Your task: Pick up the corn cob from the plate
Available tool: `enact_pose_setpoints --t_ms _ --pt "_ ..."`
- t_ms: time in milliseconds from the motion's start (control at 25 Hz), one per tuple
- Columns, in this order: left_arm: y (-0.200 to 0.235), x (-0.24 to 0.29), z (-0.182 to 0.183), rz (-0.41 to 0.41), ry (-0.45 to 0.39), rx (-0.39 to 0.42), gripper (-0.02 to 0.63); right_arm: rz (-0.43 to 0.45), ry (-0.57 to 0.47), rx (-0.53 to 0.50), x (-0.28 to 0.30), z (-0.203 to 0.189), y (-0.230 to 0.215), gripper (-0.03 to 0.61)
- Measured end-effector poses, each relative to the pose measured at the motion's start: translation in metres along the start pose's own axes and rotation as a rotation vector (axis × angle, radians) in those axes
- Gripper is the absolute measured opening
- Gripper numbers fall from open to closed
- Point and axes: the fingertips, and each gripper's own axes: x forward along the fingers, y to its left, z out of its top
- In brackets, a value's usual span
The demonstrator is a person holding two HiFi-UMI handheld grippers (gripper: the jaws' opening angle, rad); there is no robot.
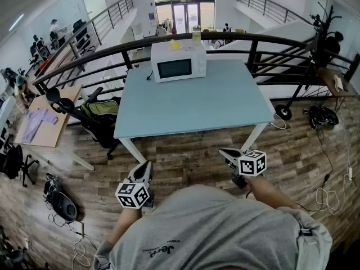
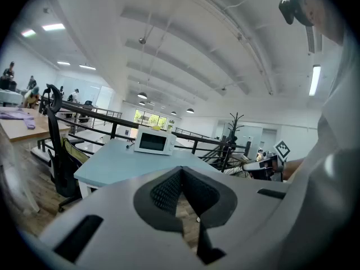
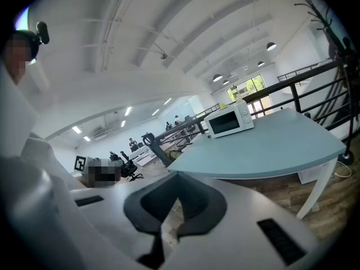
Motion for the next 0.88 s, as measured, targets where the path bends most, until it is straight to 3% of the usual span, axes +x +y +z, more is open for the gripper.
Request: enact_pose_setpoints --t_ms 400,880 --pt "-0.011 0.014 0.005 -0.011 0.005 0.01 0.008 0.0 -0.01 0.0 -0.007 0.007 -0.01 0.014" --pt "-0.043 0.035 0.002 0.005 0.008 0.012 0.008 0.062 -0.011 0.034 -0.031 0.014 -0.026 0.014"
